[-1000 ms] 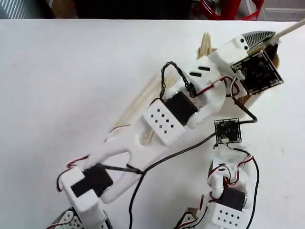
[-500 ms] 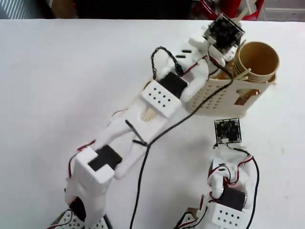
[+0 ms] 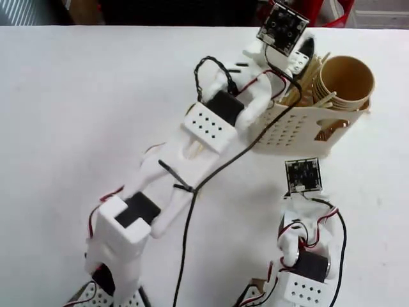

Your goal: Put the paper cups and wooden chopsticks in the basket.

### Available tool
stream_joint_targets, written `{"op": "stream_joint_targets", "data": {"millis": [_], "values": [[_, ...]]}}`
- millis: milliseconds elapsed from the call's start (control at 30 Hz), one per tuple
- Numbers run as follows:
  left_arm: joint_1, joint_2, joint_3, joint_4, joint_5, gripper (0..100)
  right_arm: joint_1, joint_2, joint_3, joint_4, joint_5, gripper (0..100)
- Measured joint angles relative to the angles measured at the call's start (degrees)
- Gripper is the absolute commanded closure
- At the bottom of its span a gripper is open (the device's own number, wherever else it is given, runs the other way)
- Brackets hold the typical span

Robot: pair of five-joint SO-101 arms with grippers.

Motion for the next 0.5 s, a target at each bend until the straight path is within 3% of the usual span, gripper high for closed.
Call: {"op": "stream_joint_targets", "data": {"millis": [133,333,500], "values": [[-2.5,-5.3,0.0,6.5,0.0,91,0.0,0.0,0.0,0.0,0.0,98.1],[-7.5,-18.0,0.0,24.4,0.0,91,0.0,0.0,0.0,0.0,0.2,98.1],[-15.2,-24.1,0.2,33.1,-1.1,91,0.0,0.0,0.0,0.0,0.2,98.1]]}}
